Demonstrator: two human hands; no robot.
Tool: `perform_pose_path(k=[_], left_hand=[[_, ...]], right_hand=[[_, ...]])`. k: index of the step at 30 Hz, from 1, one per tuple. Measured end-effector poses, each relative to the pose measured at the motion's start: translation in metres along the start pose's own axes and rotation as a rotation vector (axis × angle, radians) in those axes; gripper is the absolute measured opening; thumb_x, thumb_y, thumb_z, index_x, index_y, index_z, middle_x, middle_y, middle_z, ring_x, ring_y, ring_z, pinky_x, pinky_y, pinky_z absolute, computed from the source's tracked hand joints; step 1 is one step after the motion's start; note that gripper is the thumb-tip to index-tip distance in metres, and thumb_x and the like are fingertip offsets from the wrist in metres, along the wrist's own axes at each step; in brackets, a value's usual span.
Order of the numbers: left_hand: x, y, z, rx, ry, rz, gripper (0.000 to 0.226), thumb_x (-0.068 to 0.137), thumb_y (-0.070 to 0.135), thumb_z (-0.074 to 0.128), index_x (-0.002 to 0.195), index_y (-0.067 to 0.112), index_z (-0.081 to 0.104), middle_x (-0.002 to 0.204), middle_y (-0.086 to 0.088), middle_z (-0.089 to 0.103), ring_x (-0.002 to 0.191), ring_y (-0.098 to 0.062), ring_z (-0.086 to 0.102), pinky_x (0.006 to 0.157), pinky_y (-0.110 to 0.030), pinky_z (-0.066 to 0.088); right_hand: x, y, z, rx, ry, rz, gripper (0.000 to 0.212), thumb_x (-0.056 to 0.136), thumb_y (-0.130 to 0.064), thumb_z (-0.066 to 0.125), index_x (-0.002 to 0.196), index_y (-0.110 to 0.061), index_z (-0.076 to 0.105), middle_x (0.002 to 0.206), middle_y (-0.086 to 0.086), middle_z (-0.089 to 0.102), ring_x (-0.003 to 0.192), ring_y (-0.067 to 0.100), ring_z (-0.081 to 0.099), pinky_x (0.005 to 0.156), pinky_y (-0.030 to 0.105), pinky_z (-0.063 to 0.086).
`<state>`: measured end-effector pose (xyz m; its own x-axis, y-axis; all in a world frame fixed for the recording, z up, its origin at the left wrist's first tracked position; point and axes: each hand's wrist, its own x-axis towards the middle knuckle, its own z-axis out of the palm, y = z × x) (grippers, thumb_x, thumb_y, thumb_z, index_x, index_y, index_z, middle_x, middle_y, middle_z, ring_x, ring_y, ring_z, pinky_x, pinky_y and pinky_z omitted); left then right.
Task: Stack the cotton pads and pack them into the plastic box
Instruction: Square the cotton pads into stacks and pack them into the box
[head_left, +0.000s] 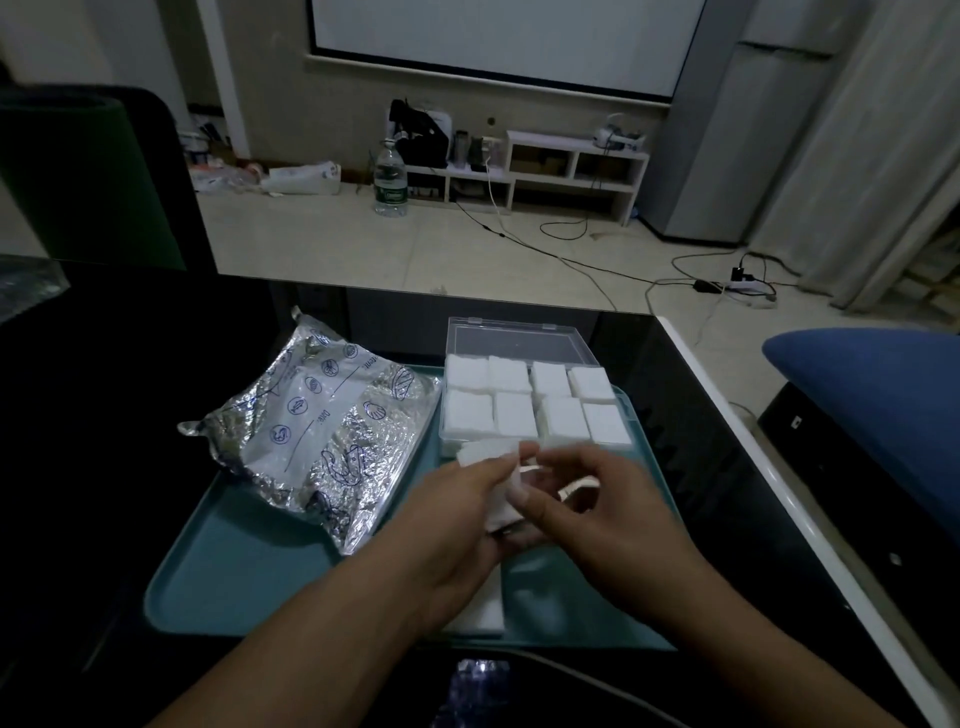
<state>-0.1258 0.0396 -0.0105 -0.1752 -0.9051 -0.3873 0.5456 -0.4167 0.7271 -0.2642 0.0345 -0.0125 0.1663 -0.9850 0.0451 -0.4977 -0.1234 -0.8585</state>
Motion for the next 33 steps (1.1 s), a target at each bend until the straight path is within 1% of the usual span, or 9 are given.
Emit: perform_pose_path(k=[2,6,8,12,16,21,25,30,33], left_hand=[[0.001,0.002,-0.005,0.013,0.019,0.014,0.026,0.099,0.012,0.047,0.117,0.002,0.063,0.099,-0.016,0.074,0.093,-0.032,0.072,0.072,-0.034,0.058],[-0.005,0.001,-0.003,0.138,-0.059,0.034,0.024,0.091,0.0,0.054,0.113,0.0,0.063,0.077,-0.015,0.066,0.065,-0.028,0.069,0.058,-0.029,0.051],[-0.006,-0.002,-0.002,0.192,-0.117,0.043,0.021,0.089,-0.003,0.055,0.107,-0.001,0.065,0.078,-0.016,0.065,0.063,-0.026,0.066,0.056,-0.029,0.048],[-0.006,-0.008,0.002,0.238,-0.144,0.047,0.023,0.088,-0.003,0.059,0.11,-0.008,0.064,0.09,-0.014,0.068,0.075,-0.02,0.067,0.059,-0.026,0.047],[-0.008,-0.005,0.0,0.234,-0.155,0.033,0.024,0.09,0.012,0.063,0.11,0.001,0.066,0.094,-0.015,0.069,0.075,-0.02,0.069,0.057,-0.024,0.053],[-0.008,-0.002,-0.001,0.187,-0.174,0.002,0.044,0.083,0.04,0.066,0.112,0.007,0.069,0.117,-0.028,0.065,0.096,-0.035,0.069,0.075,-0.039,0.057],[-0.009,0.004,0.004,0.009,-0.057,-0.065,0.058,0.086,0.055,0.055,0.109,0.003,0.068,0.098,-0.024,0.072,0.081,-0.036,0.07,0.056,-0.036,0.057],[-0.01,0.004,0.005,0.015,0.102,-0.011,0.041,0.098,0.041,0.049,0.104,0.003,0.064,0.075,-0.015,0.074,0.062,-0.029,0.072,0.05,-0.041,0.058],[-0.009,0.003,0.004,0.038,0.107,-0.02,0.037,0.102,0.037,0.045,0.101,0.006,0.065,0.078,-0.015,0.074,0.063,-0.028,0.072,0.049,-0.037,0.057]], right_hand=[[-0.002,0.003,-0.009,-0.329,0.069,-0.211,0.058,0.074,-0.056,0.069,0.126,-0.042,0.046,0.116,-0.022,0.05,0.102,-0.004,0.053,0.082,0.013,0.044],[-0.004,0.005,-0.017,-0.411,-0.13,-0.372,0.089,0.068,-0.062,0.067,0.144,-0.046,0.024,0.146,-0.023,0.021,0.136,-0.007,0.019,0.103,0.004,0.023],[-0.004,0.005,-0.013,-0.428,-0.153,-0.395,0.09,0.066,-0.062,0.067,0.144,-0.045,0.025,0.148,-0.022,0.018,0.138,-0.006,0.015,0.104,0.005,0.021],[-0.004,0.008,-0.008,-0.405,-0.136,-0.425,0.076,0.067,-0.054,0.06,0.138,-0.032,0.044,0.14,-0.02,0.029,0.134,0.002,0.031,0.102,0.031,0.045],[-0.005,0.005,-0.011,-0.325,-0.128,-0.448,0.068,0.07,-0.047,0.063,0.134,-0.03,0.047,0.13,-0.027,0.035,0.124,-0.002,0.039,0.089,0.013,0.048],[-0.007,-0.002,-0.016,-0.233,-0.111,-0.394,0.066,0.074,-0.026,0.079,0.13,-0.037,0.045,0.123,-0.025,0.043,0.115,-0.005,0.043,0.078,0.002,0.042],[-0.006,0.001,-0.021,-0.314,-0.101,-0.367,0.07,0.074,-0.038,0.08,0.132,-0.042,0.042,0.126,-0.025,0.044,0.117,-0.007,0.041,0.086,0.001,0.036],[-0.005,0.003,-0.023,-0.335,-0.119,-0.312,0.069,0.072,-0.052,0.076,0.132,-0.046,0.041,0.127,-0.032,0.043,0.119,-0.012,0.039,0.097,0.01,0.035],[-0.004,0.002,-0.023,-0.338,-0.099,-0.302,0.073,0.069,-0.061,0.069,0.135,-0.042,0.042,0.127,-0.031,0.047,0.118,-0.009,0.043,0.099,0.017,0.038]])
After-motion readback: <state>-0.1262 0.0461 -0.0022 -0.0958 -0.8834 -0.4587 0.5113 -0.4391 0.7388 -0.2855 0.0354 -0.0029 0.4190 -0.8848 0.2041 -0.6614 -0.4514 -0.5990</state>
